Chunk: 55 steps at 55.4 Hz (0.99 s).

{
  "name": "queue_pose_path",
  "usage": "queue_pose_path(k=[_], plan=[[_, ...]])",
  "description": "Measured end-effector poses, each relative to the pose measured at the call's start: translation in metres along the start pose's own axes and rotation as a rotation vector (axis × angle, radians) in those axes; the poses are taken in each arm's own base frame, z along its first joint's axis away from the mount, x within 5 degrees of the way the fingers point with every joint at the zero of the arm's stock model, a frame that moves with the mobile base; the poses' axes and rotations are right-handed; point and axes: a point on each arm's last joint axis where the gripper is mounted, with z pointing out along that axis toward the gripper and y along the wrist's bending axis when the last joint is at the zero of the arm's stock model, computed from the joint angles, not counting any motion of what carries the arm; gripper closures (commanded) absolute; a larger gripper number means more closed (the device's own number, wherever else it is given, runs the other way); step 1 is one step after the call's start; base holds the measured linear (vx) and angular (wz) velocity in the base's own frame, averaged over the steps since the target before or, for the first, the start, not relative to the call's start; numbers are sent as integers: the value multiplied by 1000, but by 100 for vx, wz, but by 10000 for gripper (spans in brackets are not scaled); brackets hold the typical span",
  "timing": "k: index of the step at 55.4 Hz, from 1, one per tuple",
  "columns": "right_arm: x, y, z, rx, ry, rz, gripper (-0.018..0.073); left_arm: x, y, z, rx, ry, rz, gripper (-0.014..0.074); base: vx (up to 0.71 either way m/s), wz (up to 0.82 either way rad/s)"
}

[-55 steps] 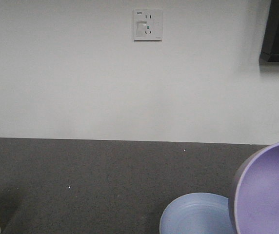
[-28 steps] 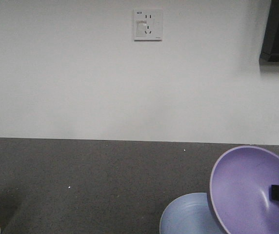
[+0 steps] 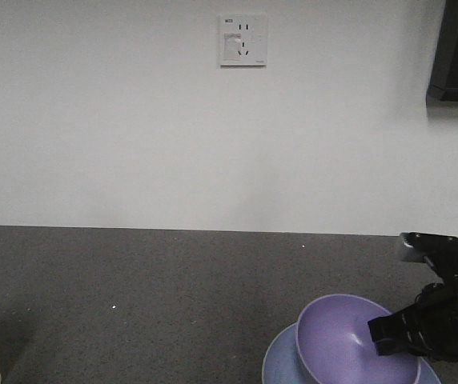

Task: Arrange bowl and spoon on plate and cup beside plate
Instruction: 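Lower the lavender bowl onto the blue plate and open the right gripper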

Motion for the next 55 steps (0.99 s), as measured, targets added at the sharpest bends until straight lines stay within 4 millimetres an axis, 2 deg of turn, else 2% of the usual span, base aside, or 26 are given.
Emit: queue_pose_path(k=[10, 18, 28, 37, 46, 55], plan=[[-2, -10, 30, -7, 43, 40, 563, 0, 0, 0, 0, 2, -2, 603, 0, 0], [-1, -14, 41, -12, 60, 15, 524, 1, 0, 0, -2, 16, -3, 603, 0, 0], [-2, -14, 43, -19, 57, -8, 386, 4, 0, 0, -5, 44, -4, 603, 0, 0], [-3, -12, 43, -38, 46, 15, 188, 6, 1, 0, -8, 63, -4, 603, 0, 0], [-4, -10, 43, -55, 37, 36, 31, 6, 1, 0, -9, 70, -4, 602, 0, 0], [-7, -7, 33, -52, -5, 8, -30, 6, 1, 0, -8, 70, -4, 600, 0, 0]])
